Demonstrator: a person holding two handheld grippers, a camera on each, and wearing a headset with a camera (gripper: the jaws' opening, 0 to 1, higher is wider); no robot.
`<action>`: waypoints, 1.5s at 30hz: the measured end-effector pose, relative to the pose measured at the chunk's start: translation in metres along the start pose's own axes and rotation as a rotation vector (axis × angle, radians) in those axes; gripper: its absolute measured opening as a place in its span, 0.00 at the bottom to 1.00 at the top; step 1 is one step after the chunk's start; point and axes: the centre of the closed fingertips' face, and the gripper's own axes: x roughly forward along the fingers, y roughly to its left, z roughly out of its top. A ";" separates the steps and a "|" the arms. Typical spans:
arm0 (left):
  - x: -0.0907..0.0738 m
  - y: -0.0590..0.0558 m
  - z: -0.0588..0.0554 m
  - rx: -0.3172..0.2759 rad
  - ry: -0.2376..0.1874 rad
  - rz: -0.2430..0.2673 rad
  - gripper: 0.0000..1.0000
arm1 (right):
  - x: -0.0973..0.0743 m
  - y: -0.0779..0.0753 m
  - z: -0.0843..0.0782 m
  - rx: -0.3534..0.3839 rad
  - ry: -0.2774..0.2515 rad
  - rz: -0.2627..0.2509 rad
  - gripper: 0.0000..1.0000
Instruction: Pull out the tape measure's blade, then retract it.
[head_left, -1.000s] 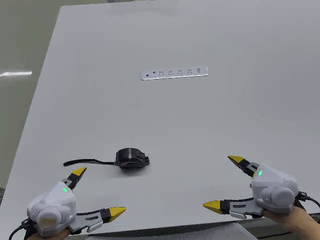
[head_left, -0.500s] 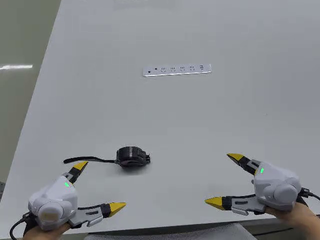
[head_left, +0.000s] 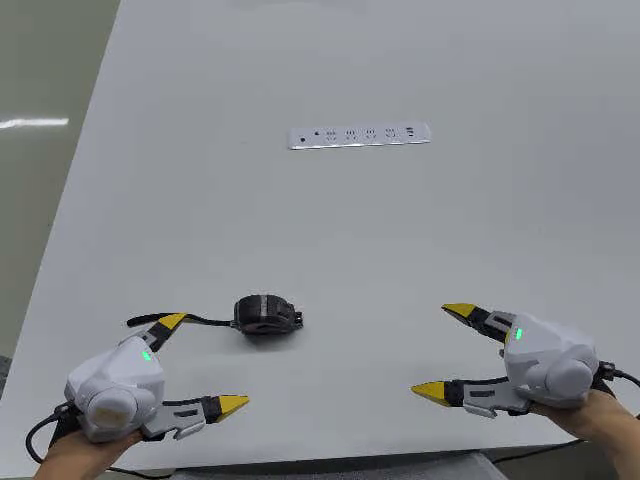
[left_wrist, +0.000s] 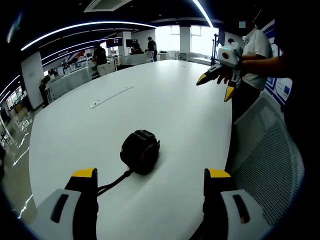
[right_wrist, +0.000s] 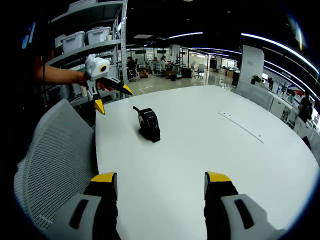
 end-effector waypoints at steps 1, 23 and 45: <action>0.001 0.001 0.001 0.005 0.004 -0.003 0.85 | 0.001 -0.001 0.000 -0.009 0.002 0.004 0.69; 0.039 0.027 -0.005 0.200 0.130 -0.063 0.65 | 0.043 -0.024 0.007 -0.128 0.014 0.100 0.55; 0.072 0.029 -0.002 0.337 0.199 -0.219 0.55 | 0.087 -0.027 0.008 -0.210 0.043 0.207 0.49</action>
